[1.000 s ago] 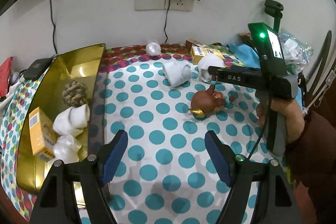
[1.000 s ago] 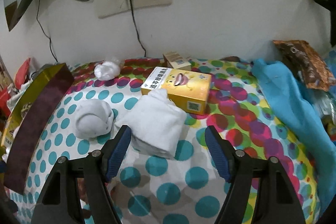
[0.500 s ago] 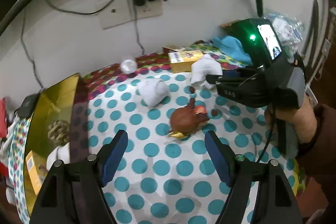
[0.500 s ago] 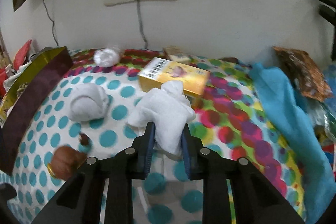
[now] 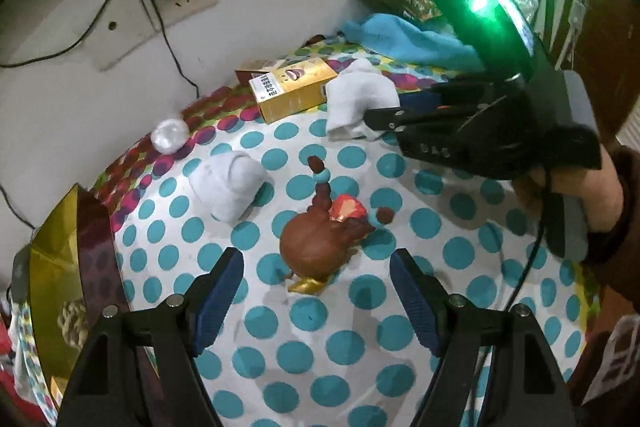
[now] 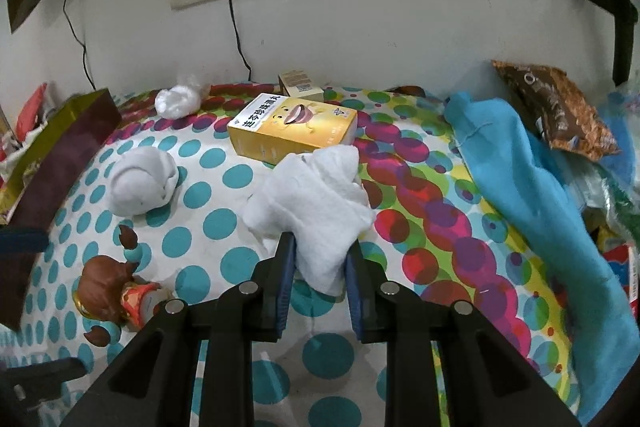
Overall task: Organize objects
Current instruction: 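Grasp the brown toy figure with the left tool while the right tool grasps the white cloth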
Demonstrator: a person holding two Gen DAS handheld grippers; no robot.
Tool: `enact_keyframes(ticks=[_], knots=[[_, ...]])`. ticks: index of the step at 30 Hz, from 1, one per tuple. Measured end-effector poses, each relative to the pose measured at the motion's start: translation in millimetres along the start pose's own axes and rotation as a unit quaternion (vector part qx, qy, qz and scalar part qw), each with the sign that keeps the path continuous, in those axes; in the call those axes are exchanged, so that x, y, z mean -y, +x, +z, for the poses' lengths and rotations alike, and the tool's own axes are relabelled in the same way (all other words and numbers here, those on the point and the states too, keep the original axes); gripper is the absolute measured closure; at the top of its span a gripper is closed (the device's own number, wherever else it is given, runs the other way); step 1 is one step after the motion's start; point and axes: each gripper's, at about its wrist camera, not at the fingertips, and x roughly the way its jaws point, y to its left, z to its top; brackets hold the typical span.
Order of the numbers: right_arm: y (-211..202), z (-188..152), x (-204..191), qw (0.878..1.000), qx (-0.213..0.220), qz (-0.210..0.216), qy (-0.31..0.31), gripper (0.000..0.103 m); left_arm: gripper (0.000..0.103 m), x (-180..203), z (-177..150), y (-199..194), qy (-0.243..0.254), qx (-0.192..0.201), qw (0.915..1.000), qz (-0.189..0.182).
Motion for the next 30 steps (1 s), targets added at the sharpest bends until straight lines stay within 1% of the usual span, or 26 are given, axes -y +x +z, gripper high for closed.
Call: enact_keyframes(ticks=[2,5,8,10,17,21,22,23,24,25,30], knots=[[-0.1,0.2,3.3,1.0,-0.001,0.004,0.003,0.081,0.025,-3.5,2.2,7.3,0.009,-0.013,0.9999,-0.006],[2.2,-0.2,0.2,1.0,-0.001,0.002,0.0,0.08,0.025,-7.3,4.8,17.1,0.028,-0.035,0.999,-0.005],[1.9,-0.6,3.4,1.0,-0.002,0.003,-0.001,0.08,0.025,-6.1,7.1,21.4,0.05,-0.043,0.9978,0.005],[2.6,-0.9,2.9,1.0,-0.002,0.005,-0.003,0.08,0.025,-5.8,9.5,23.3,0.059,-0.046,0.9972,0.005],[3.6,-2.4,3.3,1.0,-0.005,0.002,-0.009,0.078,0.025,-5.2,16.1,37.2,0.06,-0.064,0.9961,0.0],[4.6,-3.3,3.0,1.0,-0.008,0.003,-0.008,0.075,0.025,-0.4,15.1,41.7,0.065,-0.067,0.9956,0.001],[4.8,-3.6,2.3,1.0,-0.009,0.003,-0.009,0.075,0.028,0.5,15.7,40.5,0.064,-0.063,0.996,0.005],[5.3,-3.8,1.6,1.0,-0.009,0.003,-0.009,0.075,0.033,1.0,16.3,39.8,0.062,-0.062,0.9961,0.007],[5.6,-4.0,1.4,1.0,-0.01,0.004,-0.009,0.074,0.05,1.7,16.9,40.1,0.061,-0.065,0.996,0.002],[5.4,-4.3,1.2,1.0,-0.01,0.003,-0.009,0.074,0.058,1.7,17.8,39.4,0.054,-0.066,0.9963,-0.01],[6.6,-4.2,2.5,1.0,-0.01,0.003,-0.01,0.073,0.059,5.1,18.9,40.0,0.049,-0.062,0.9969,0.002]])
